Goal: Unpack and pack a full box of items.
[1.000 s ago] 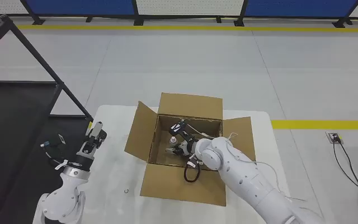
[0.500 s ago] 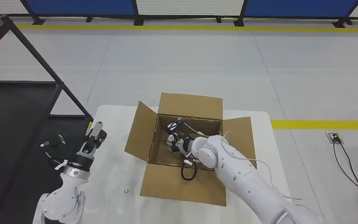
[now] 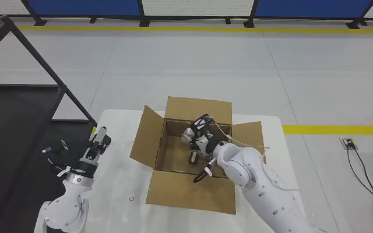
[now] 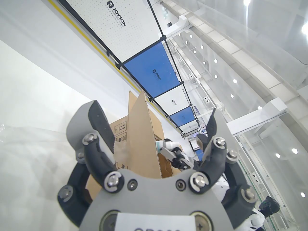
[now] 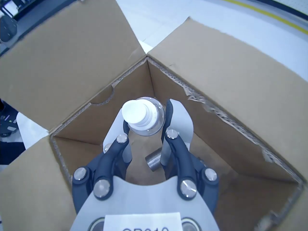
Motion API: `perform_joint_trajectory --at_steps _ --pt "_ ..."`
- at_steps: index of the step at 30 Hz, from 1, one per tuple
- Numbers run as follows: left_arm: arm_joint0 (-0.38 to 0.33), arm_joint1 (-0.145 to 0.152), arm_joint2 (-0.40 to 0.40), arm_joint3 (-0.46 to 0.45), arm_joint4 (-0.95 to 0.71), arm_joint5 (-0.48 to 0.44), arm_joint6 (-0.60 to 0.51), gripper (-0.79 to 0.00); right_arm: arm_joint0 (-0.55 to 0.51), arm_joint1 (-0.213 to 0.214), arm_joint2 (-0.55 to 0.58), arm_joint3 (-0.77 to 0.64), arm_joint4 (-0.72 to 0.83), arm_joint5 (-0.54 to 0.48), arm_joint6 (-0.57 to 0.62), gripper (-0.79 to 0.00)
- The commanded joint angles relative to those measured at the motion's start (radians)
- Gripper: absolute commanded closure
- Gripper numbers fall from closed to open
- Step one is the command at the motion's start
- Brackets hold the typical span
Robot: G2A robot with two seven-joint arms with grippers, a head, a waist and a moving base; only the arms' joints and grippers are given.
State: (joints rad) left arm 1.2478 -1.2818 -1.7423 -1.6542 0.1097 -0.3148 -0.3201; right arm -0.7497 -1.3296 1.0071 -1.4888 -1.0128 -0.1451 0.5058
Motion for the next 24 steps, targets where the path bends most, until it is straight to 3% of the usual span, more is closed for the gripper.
perform_joint_trajectory --at_steps 1,8,14,19,24 --pt "0.000 0.000 0.000 0.000 0.000 0.000 0.000 -0.785 -0.091 0.019 0.080 -0.148 -0.037 0.037 0.016 0.000" --pt "0.000 0.000 0.000 0.000 0.000 0.000 0.000 -0.785 -0.355 0.058 0.347 -0.471 -0.130 0.215 -0.003 0.000" --pt "0.000 0.000 0.000 0.000 0.000 0.000 0.000 -0.785 -0.527 0.070 0.552 -0.568 -0.129 0.329 -0.047 0.000" --pt "0.000 0.000 0.000 0.000 0.000 0.000 0.000 -0.785 -0.571 0.077 0.677 -0.471 -0.035 0.298 -0.030 0.000" --pt "0.000 0.000 0.000 0.000 0.000 0.000 0.000 -0.785 -0.508 0.091 0.707 -0.264 0.004 0.159 0.071 0.000"
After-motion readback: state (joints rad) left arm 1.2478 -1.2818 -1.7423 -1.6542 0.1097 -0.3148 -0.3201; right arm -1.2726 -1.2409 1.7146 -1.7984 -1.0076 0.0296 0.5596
